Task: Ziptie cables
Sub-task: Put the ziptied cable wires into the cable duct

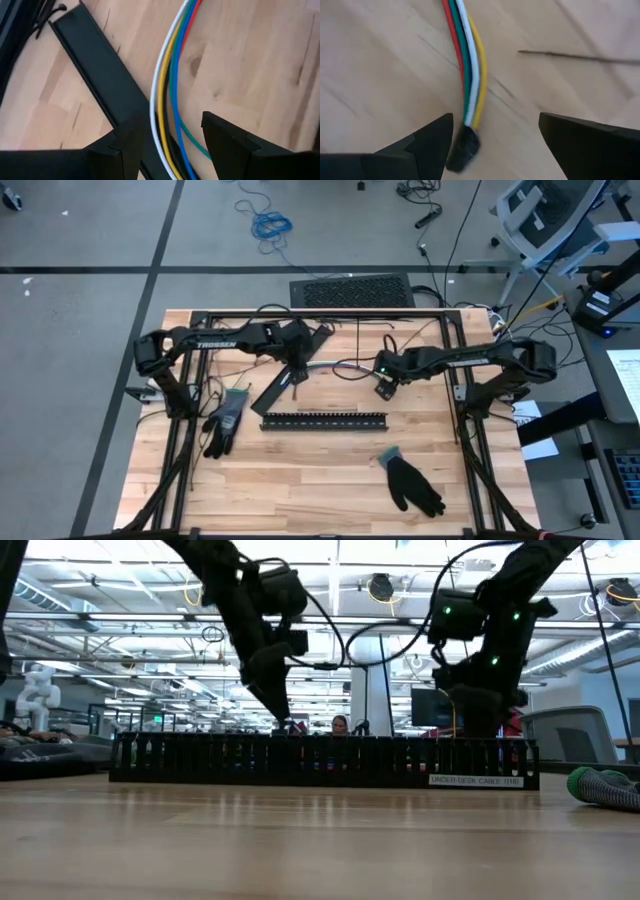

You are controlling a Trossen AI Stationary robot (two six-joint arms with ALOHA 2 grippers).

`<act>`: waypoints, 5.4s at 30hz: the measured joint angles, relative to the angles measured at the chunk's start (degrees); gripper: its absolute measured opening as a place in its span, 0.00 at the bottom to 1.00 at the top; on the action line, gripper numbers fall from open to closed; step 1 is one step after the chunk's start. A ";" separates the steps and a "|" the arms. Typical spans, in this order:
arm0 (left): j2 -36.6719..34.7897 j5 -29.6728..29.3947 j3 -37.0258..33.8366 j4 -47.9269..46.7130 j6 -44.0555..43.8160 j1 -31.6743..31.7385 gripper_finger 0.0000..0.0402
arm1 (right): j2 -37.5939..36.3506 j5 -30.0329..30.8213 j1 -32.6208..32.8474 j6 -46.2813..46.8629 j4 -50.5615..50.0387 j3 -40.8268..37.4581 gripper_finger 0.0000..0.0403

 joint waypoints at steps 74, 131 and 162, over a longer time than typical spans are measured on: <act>0.42 10.03 -0.84 12.59 -1.48 3.31 0.49 | 10.89 0.63 4.08 9.31 4.30 -0.90 0.02; 25.88 -0.48 18.54 -7.39 3.65 -0.42 0.24 | 7.46 -1.67 2.75 5.59 5.44 -1.58 0.01; 24.35 1.63 17.43 -20.20 2.13 -0.17 0.42 | 7.33 -1.49 2.35 4.41 4.76 -1.49 0.00</act>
